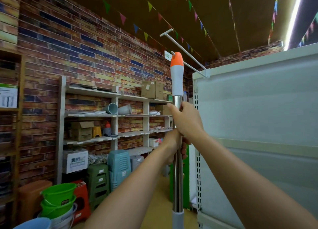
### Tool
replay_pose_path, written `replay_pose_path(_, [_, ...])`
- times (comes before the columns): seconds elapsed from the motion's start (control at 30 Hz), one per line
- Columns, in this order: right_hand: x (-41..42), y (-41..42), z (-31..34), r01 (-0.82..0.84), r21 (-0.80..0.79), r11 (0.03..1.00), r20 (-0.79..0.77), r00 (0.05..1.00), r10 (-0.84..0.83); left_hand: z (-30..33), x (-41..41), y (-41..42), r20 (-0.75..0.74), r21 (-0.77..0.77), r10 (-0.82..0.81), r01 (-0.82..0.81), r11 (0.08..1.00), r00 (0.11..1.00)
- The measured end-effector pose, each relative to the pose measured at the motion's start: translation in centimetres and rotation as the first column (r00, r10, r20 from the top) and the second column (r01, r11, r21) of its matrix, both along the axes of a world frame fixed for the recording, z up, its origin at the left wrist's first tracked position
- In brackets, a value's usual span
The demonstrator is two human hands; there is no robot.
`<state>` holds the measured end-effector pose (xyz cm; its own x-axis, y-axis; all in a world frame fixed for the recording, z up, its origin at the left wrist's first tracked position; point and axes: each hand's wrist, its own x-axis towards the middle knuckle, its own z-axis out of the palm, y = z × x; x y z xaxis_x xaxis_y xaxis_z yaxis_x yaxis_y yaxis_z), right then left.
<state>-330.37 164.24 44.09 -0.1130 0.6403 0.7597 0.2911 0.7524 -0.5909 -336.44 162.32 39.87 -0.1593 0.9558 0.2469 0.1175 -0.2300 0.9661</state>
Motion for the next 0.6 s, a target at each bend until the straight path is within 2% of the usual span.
replay_pose_path(0.23, [0.6, 3.3, -0.2, 0.022, -0.076, 0.997, 0.001, 1.000, -0.022, -0.2, 1.0, 2.8, -0.002, -0.035, -0.002, 0.002, 0.999, 1.000])
replay_pose_path(0.6, [2.3, 8.7, -0.6, 0.101, -0.063, 0.993, 0.013, 0.995, -0.100, -0.5, 3.3, 8.9, 0.044, -0.014, 0.025, -0.025, 1.000, 0.999])
